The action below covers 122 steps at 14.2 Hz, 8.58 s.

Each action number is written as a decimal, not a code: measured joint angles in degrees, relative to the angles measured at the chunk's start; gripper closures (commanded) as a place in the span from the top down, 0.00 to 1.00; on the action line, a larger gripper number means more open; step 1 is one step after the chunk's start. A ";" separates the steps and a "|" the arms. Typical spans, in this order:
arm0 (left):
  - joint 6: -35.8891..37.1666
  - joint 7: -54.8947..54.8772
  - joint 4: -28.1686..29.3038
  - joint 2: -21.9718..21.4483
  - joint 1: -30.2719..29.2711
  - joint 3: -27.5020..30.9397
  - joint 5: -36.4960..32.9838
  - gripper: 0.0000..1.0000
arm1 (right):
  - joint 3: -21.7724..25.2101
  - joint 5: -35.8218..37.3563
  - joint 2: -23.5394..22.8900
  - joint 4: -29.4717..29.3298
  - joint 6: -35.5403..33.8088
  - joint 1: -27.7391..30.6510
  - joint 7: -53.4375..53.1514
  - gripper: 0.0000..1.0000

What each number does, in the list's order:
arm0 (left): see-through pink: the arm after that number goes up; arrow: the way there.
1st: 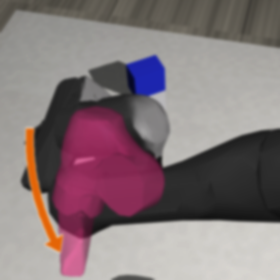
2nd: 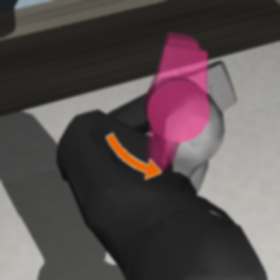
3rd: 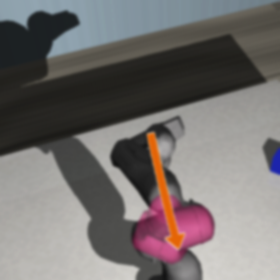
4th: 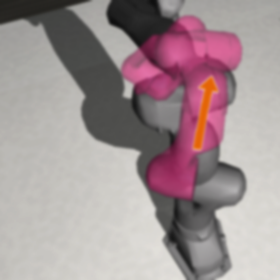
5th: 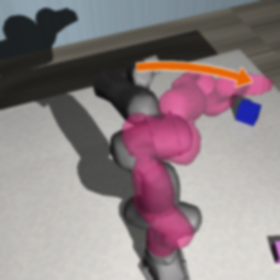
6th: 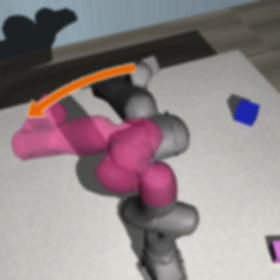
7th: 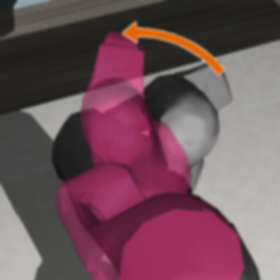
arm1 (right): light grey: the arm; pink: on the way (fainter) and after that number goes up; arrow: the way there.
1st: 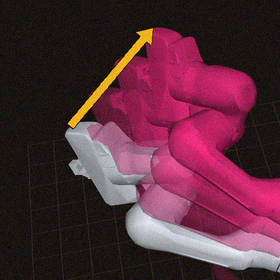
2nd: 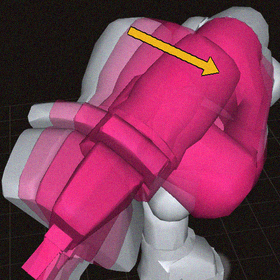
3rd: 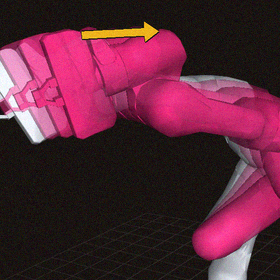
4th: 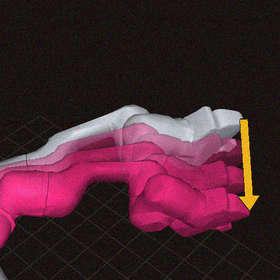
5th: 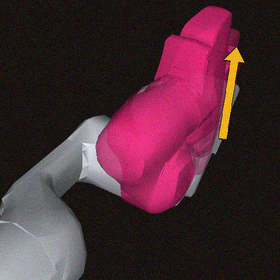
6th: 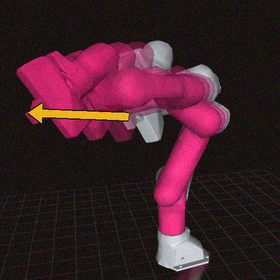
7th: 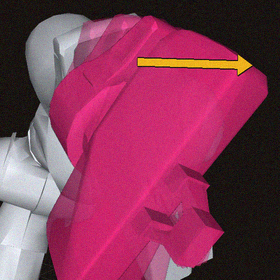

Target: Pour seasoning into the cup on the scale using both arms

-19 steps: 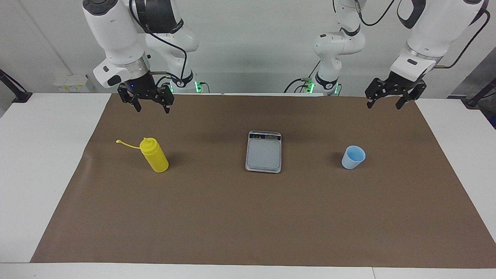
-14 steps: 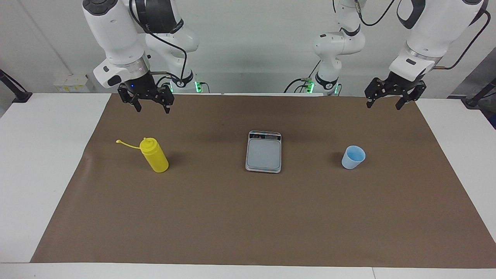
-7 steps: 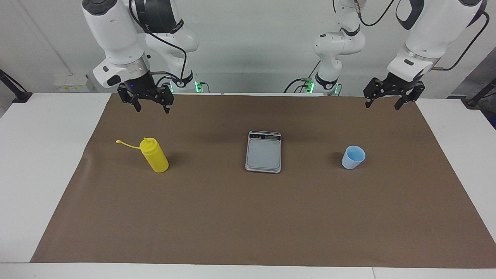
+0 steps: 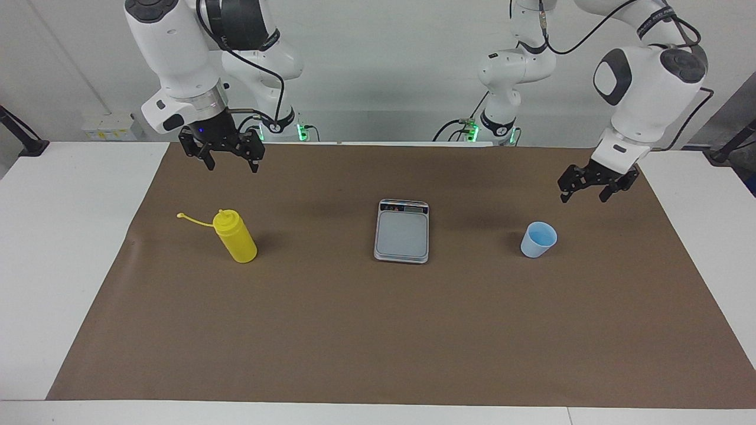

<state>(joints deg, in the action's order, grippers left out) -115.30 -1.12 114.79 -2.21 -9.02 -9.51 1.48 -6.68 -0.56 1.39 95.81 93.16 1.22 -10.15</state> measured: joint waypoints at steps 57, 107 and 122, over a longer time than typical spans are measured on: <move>-13.79 46.30 -4.69 15.97 37.46 -2.18 -5.97 0.00 | 0.18 -0.01 0.00 0.32 -0.04 4.08 -0.01 1.00; 21.33 -0.52 -22.68 1.03 5.57 0.56 -1.59 1.00 | 0.27 -58.05 -8.53 34.77 31.66 22.62 117.86 1.00; 21.46 -0.52 -22.68 1.03 5.56 0.59 -1.59 1.00 | 0.06 -65.74 -10.45 29.46 41.15 8.84 119.90 0.00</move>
<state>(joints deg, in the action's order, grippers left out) -93.84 -1.64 92.11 -1.18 -3.45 -8.92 -0.11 -6.62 -66.30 -9.06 125.27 134.31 10.07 109.75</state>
